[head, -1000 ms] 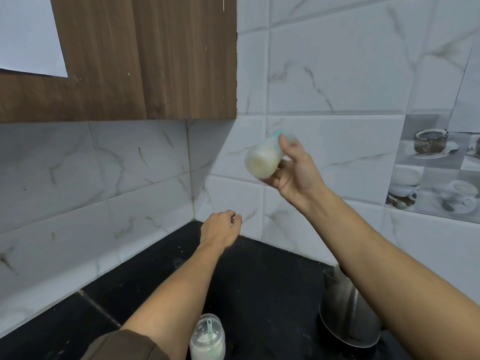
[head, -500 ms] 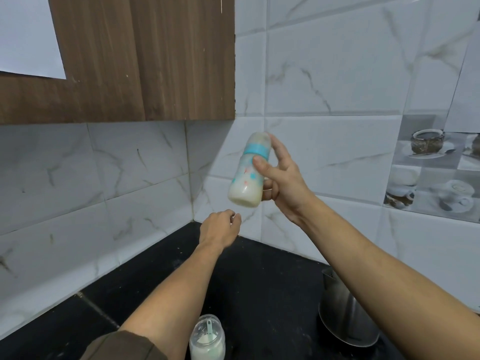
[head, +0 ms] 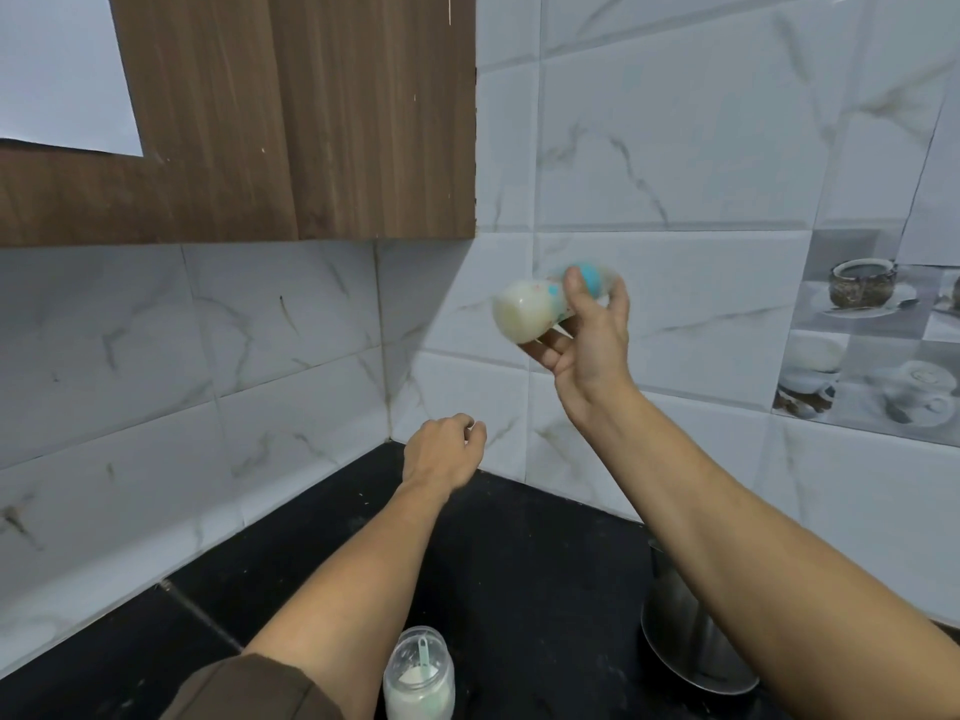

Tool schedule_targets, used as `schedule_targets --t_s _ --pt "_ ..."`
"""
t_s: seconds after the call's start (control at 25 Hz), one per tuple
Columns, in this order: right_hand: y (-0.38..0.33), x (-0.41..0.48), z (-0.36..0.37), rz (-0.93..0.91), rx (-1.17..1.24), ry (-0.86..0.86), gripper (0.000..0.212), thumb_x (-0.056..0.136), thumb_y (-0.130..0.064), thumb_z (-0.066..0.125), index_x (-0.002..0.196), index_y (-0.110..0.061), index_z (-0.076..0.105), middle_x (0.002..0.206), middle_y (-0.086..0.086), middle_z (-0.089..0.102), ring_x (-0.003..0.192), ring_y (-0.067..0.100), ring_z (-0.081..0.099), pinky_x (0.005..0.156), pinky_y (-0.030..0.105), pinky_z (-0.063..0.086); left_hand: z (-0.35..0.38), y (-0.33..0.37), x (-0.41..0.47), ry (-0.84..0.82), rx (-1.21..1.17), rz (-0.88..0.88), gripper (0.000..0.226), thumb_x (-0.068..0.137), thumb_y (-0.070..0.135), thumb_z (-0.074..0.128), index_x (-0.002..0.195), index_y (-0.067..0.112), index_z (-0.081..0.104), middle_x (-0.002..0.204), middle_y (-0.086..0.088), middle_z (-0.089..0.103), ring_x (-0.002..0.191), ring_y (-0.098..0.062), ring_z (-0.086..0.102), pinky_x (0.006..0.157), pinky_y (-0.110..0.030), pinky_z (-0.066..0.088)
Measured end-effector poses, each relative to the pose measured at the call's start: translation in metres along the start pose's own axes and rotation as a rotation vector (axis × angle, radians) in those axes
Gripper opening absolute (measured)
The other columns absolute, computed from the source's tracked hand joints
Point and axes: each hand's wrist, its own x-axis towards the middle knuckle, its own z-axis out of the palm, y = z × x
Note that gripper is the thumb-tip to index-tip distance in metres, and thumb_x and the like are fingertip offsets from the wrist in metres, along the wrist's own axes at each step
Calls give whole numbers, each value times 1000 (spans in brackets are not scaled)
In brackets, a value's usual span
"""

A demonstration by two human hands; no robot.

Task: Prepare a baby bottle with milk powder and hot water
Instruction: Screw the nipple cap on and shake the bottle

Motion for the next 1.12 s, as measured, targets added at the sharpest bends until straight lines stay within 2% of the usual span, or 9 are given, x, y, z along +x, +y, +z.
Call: schedule_targets --t_s 0.04,0.2,0.36,0.4,0.56,0.72,0.92,1.04,1.12 --pt "-1 3 -1 4 -9 1 71 99 -31 70 157 -40 30 131 13 63 95 34 75 74 44 63 -1 0 0 1 2 1 43 107 44 39 115 19 74 107 -2 77 97 -22 68 82 -38 57" --pt "6 -13 -8 -14 -403 -325 76 95 -26 74 156 -44 34 126 11 70 91 29 77 65 39 61 0 1 1 -6 16 3 40 109 43 41 113 19 73 104 -1 76 92 -20 67 80 -38 57" --pt "-2 10 -13 13 46 74 73 96 -31 74 156 -37 33 138 17 62 95 36 77 71 44 63 1 0 1 -4 5 5 43 107 42 39 115 19 74 107 -1 77 97 -22 68 79 -36 54" --pt "-2 12 -15 33 53 64 71 97 -31 74 155 -35 34 139 18 61 96 37 76 73 46 64 0 1 1 -4 8 4 43 106 42 39 115 19 74 107 -2 77 97 -22 68 80 -37 55" --pt "6 -3 -22 50 -409 -319 73 94 -28 77 154 -44 39 128 12 69 93 35 76 69 44 63 3 3 3 -21 15 12 42 107 44 39 114 20 73 104 -1 76 95 -22 68 81 -38 57" --pt "-3 13 -25 37 -8 -21 67 99 -31 71 155 -37 35 137 15 62 93 33 78 77 48 64 3 -2 3 -11 12 9 43 106 44 39 115 20 74 106 0 77 97 -22 68 79 -36 55" --pt "4 -1 -25 29 -334 -330 77 91 -28 75 156 -42 36 120 9 70 77 23 76 59 33 59 2 -1 5 -15 19 11 42 107 44 38 111 19 73 102 -2 76 93 -23 67 78 -38 56" --pt "0 13 -21 13 -35 -34 75 96 -30 74 157 -40 33 135 14 64 95 35 78 73 44 63 3 1 4 -8 13 24 44 107 44 39 117 19 73 108 -2 77 99 -23 68 81 -37 56" --pt "-1 15 -19 49 -29 -62 71 99 -29 71 157 -38 32 136 15 62 95 34 78 74 45 63 4 1 3 -10 20 18 43 107 44 39 117 19 73 108 -2 77 98 -22 68 82 -37 56"
